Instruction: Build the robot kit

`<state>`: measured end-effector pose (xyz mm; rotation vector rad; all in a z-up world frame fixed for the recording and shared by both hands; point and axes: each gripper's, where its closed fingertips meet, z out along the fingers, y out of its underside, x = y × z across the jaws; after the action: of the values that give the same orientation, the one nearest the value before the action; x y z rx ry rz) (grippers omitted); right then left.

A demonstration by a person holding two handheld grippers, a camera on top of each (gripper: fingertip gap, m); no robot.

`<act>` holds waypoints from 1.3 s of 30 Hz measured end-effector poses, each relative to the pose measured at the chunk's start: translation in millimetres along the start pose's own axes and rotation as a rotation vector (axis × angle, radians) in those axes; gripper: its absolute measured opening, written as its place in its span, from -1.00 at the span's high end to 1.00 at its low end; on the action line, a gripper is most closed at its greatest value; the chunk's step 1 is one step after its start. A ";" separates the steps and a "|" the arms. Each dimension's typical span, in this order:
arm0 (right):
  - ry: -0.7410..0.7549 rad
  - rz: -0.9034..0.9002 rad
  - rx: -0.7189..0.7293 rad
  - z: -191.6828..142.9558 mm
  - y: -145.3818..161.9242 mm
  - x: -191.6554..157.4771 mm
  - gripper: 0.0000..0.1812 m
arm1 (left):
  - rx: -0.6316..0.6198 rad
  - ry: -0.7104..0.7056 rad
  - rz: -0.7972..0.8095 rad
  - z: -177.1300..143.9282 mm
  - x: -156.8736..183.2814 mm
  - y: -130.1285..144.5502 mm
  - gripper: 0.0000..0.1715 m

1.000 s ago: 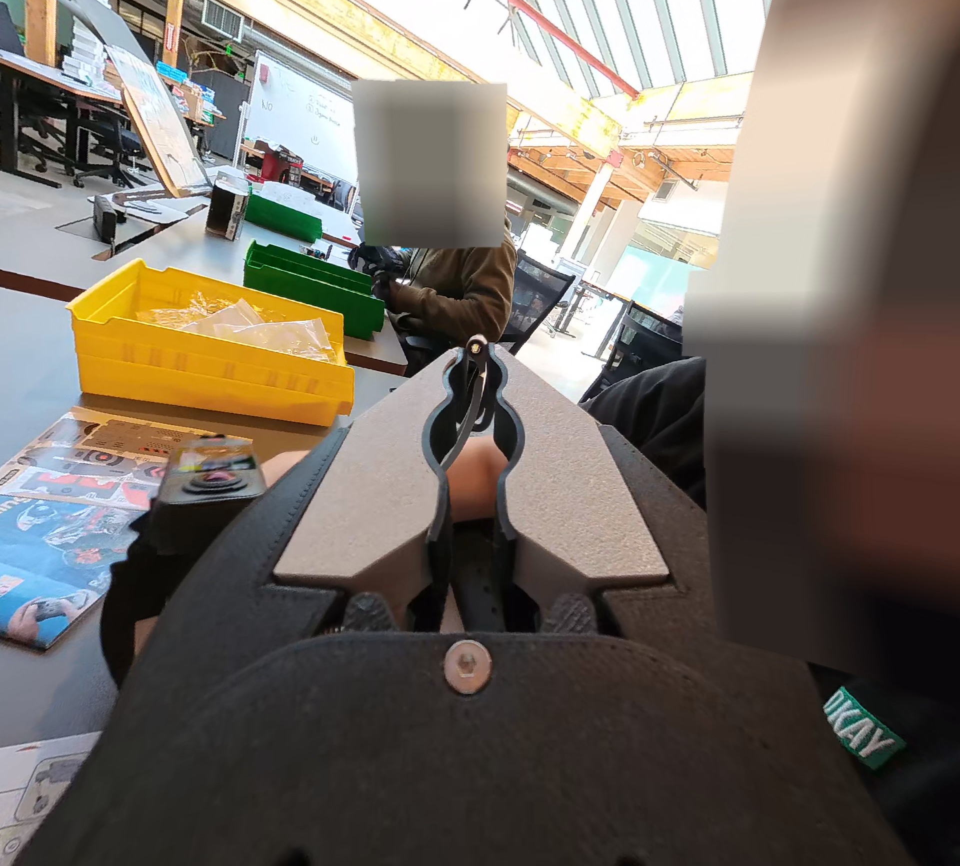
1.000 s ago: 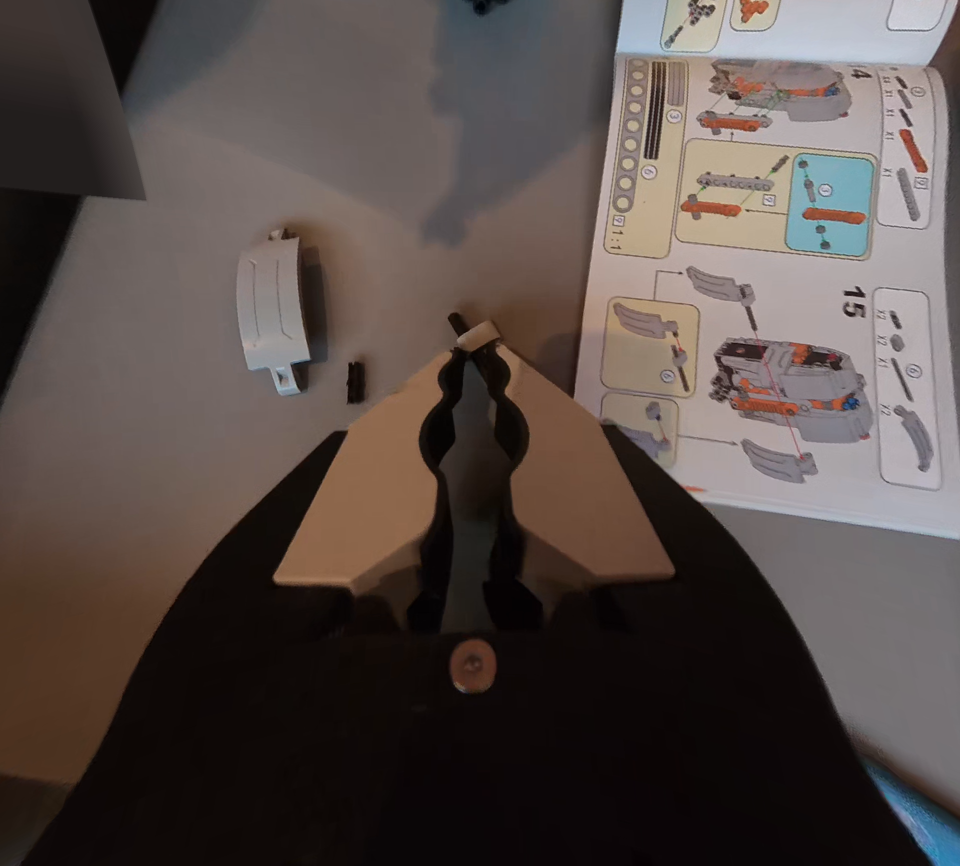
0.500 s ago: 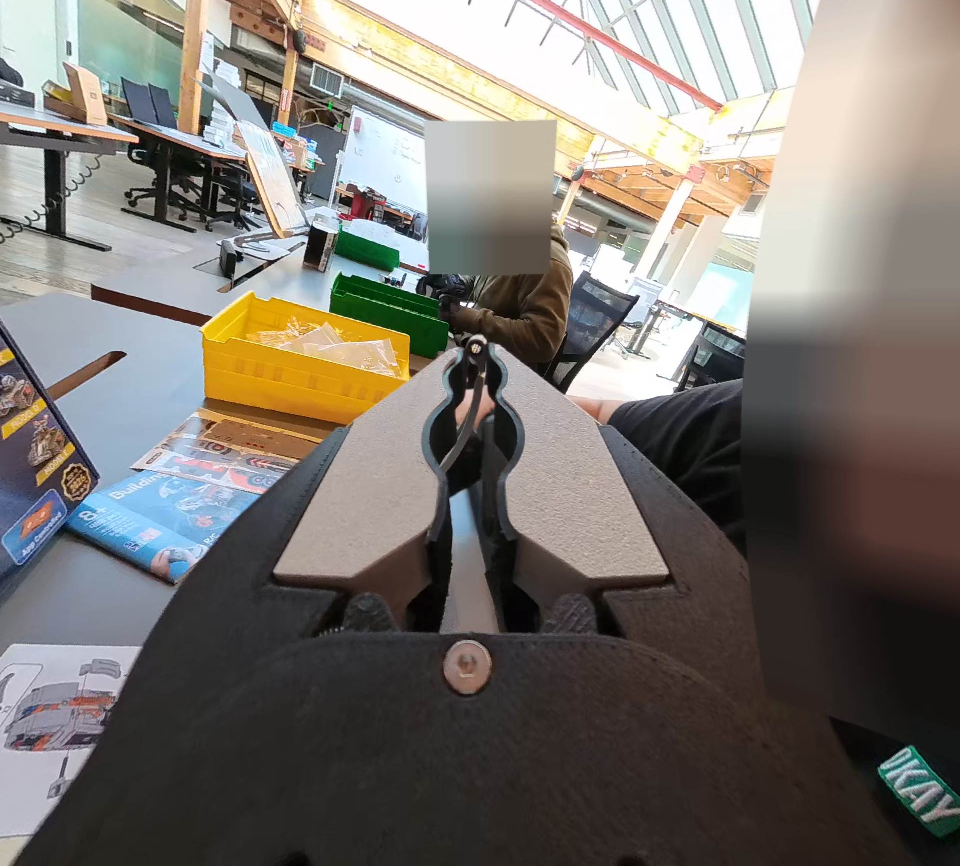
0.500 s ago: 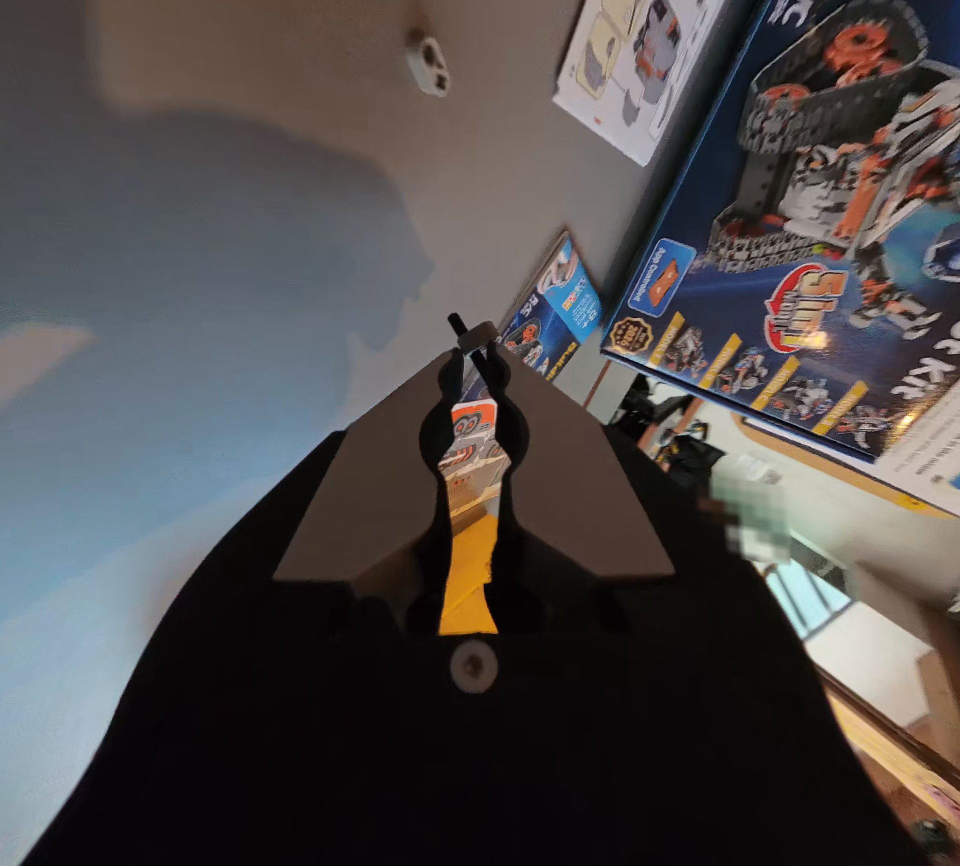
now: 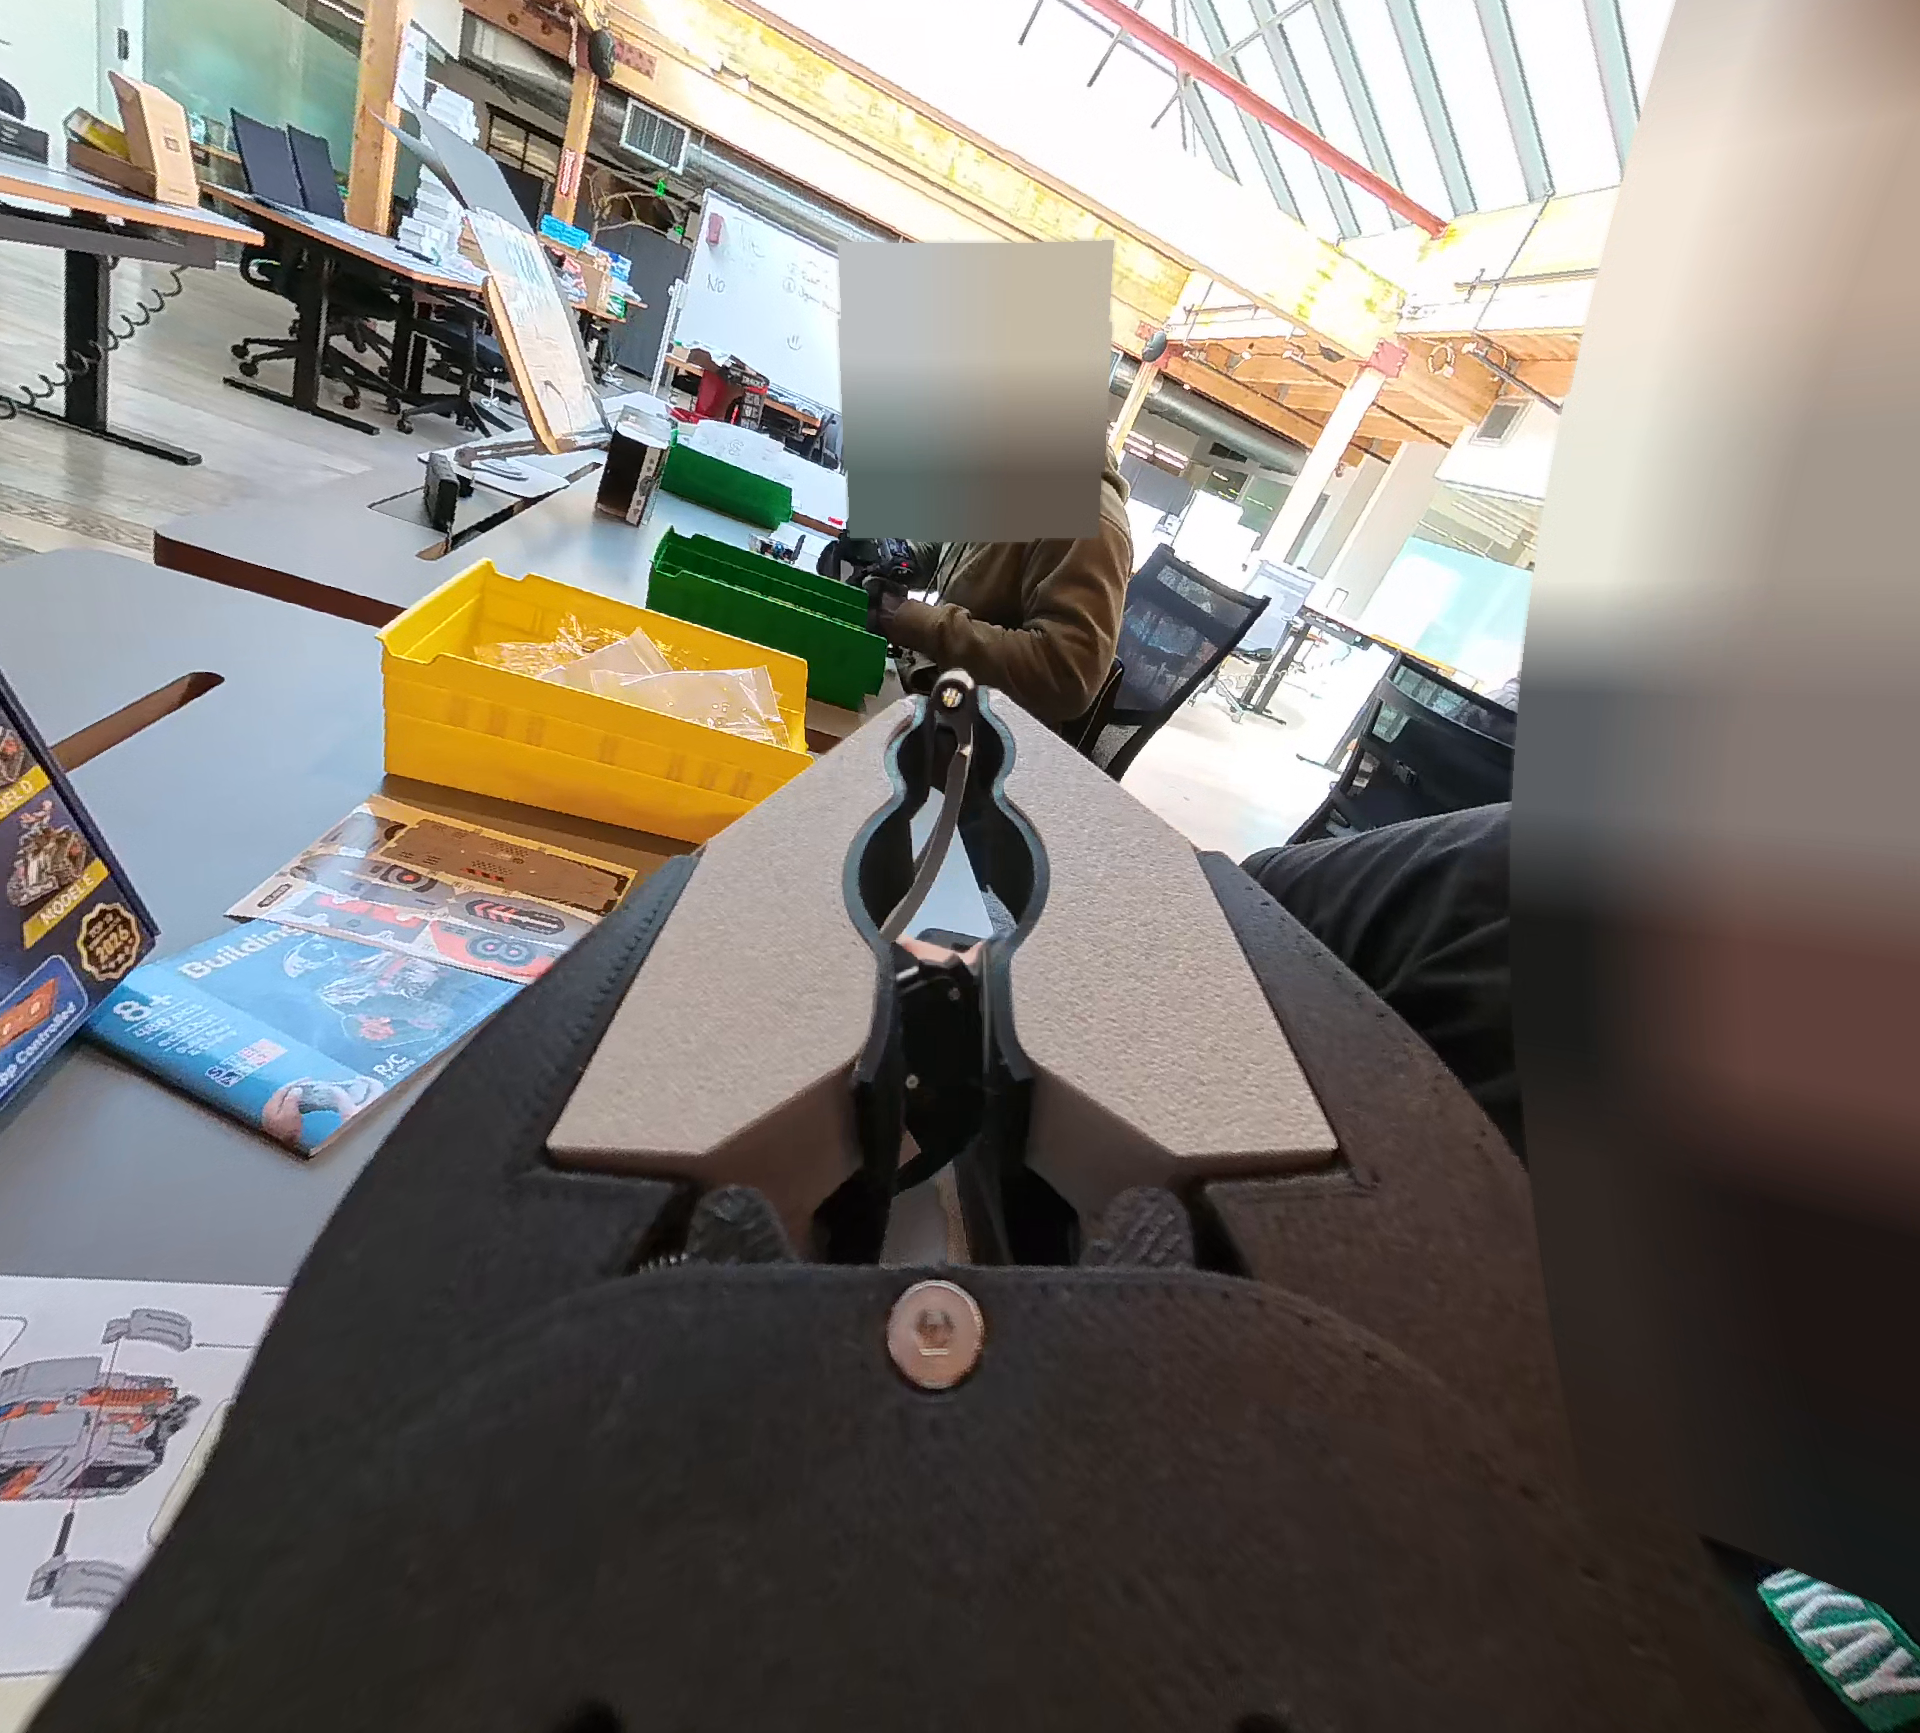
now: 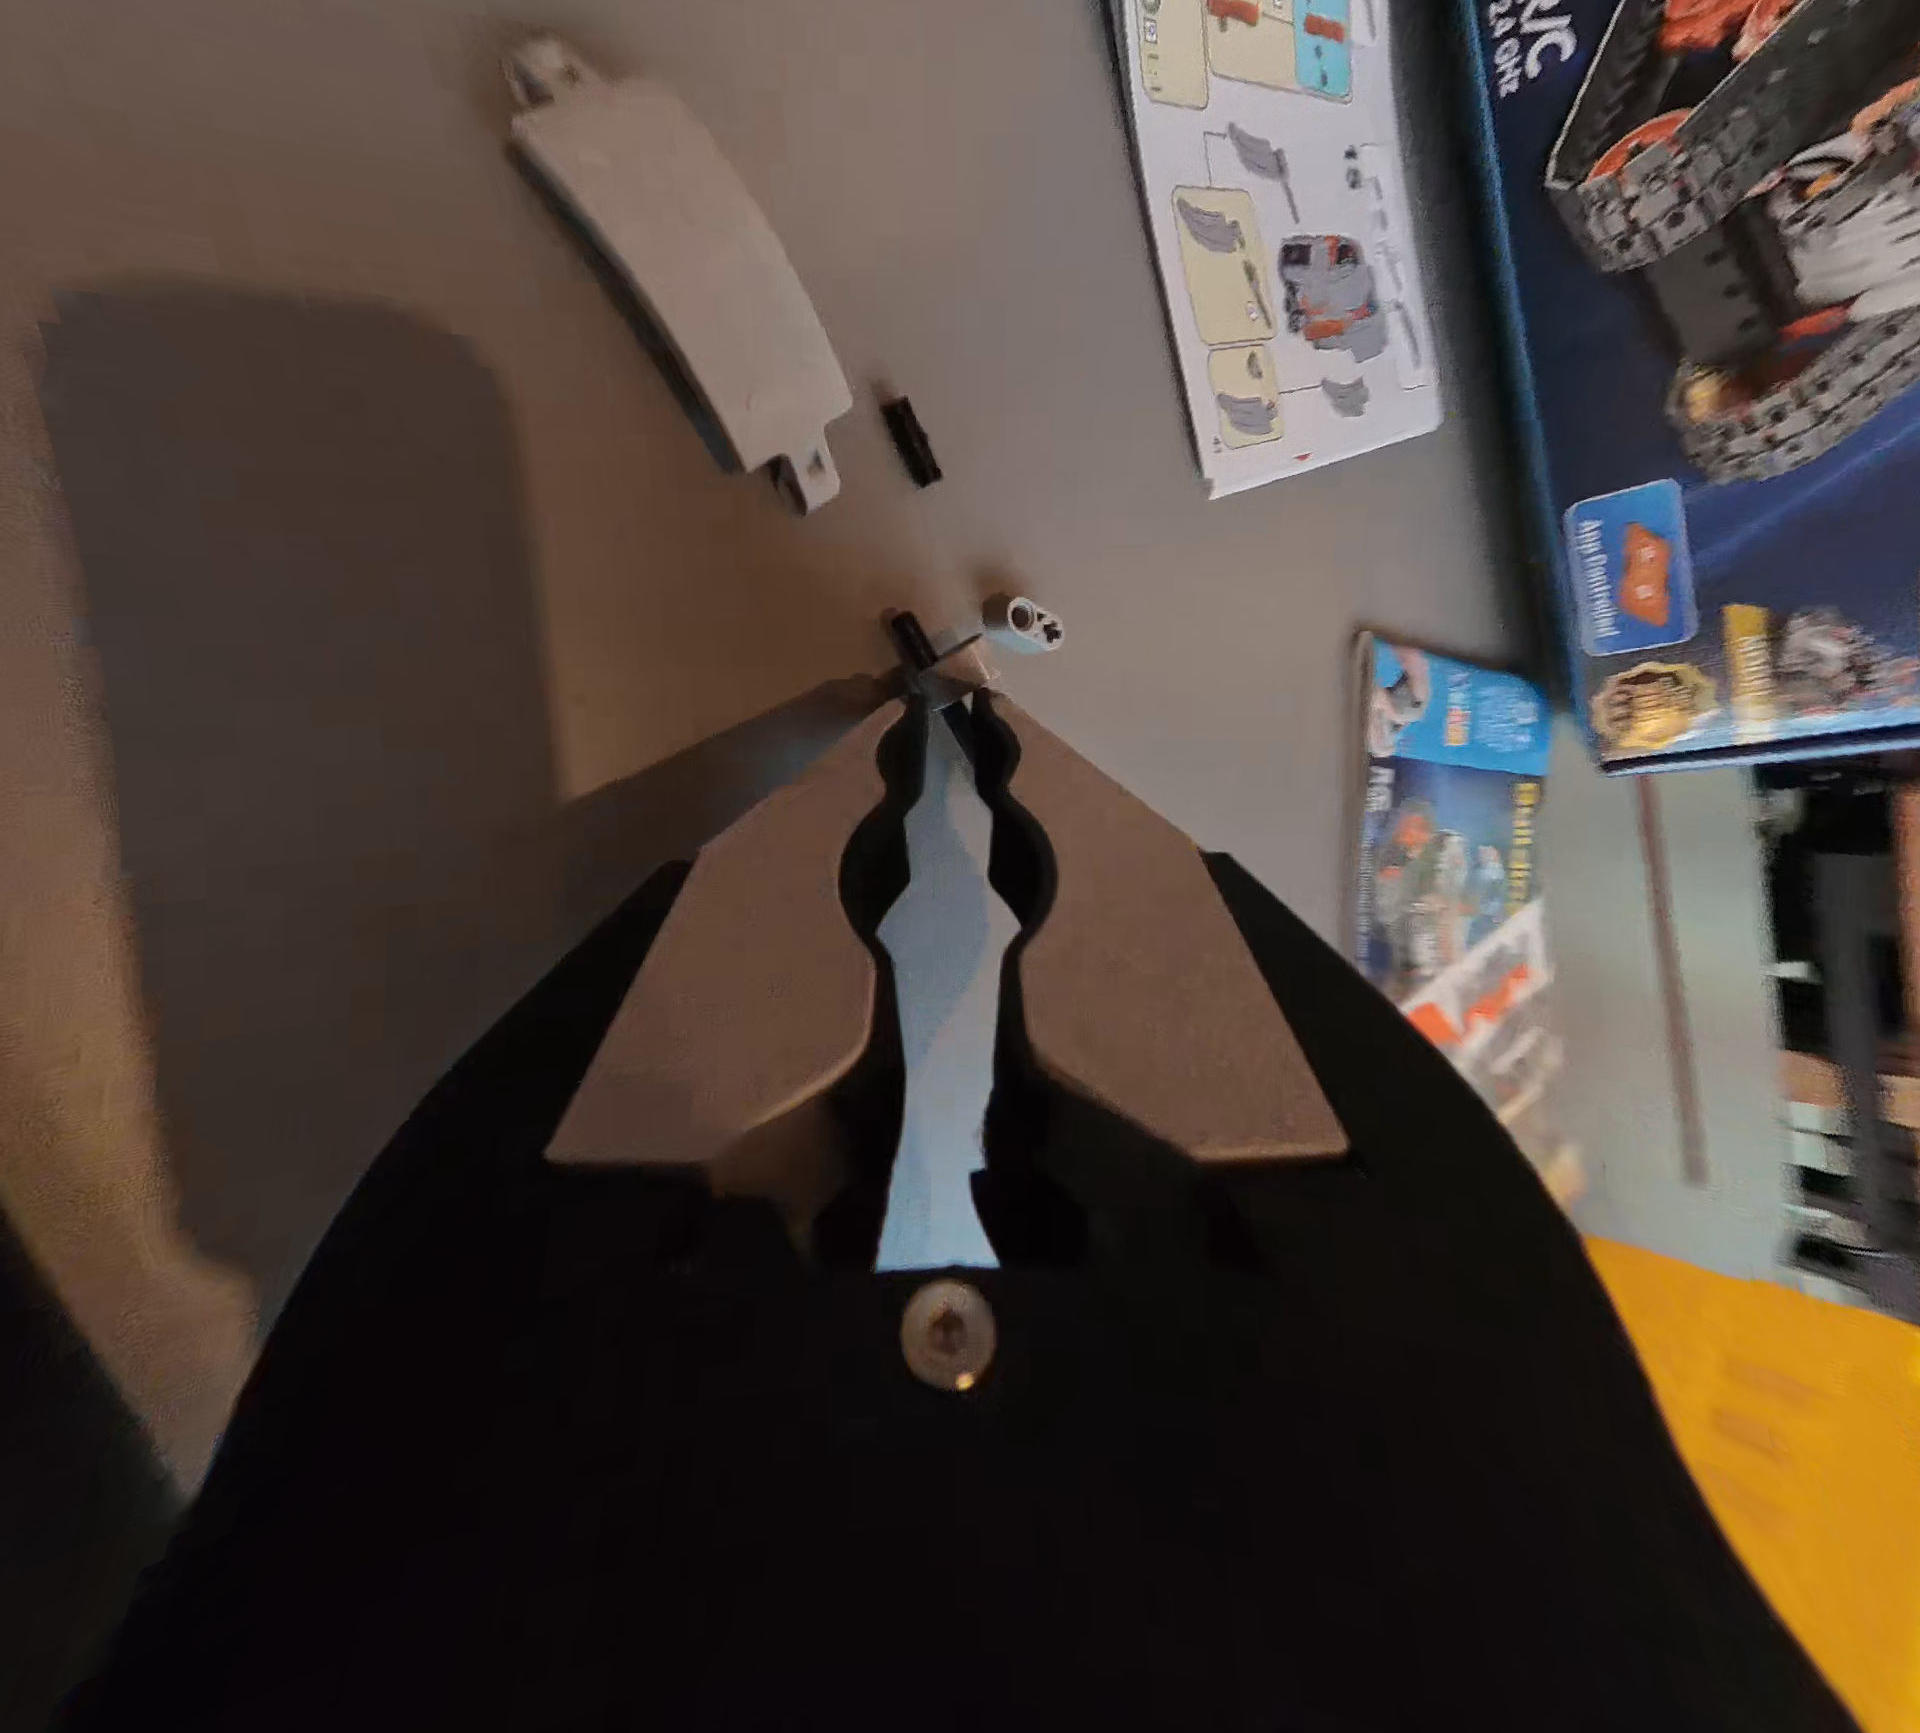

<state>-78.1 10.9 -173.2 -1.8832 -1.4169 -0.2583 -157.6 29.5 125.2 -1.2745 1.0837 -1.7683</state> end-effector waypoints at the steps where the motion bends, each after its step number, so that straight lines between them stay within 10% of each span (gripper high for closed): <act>1: -0.041 0.067 0.007 0.1 -0.5 -1.3 0.93 | -0.001 -0.002 -0.002 -0.1 -0.6 0.3 0.95; 13: -0.613 0.624 0.138 -5.3 -8.5 -14.6 0.77 | -0.004 0.006 -0.014 0.3 -0.2 1.1 0.96; 26: -0.617 0.656 0.223 2.9 -10.3 -3.7 0.83 | -0.040 -0.005 -0.023 5.4 -5.1 8.7 0.96; 39: -0.360 0.260 0.274 -2.2 -15.1 -11.2 0.88 | -0.066 0.004 -0.044 9.6 -6.7 14.7 0.95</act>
<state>-95.0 2.7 -171.3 -1.9164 -1.3318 0.4011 -145.7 27.1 110.8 -1.3447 1.1324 -1.7816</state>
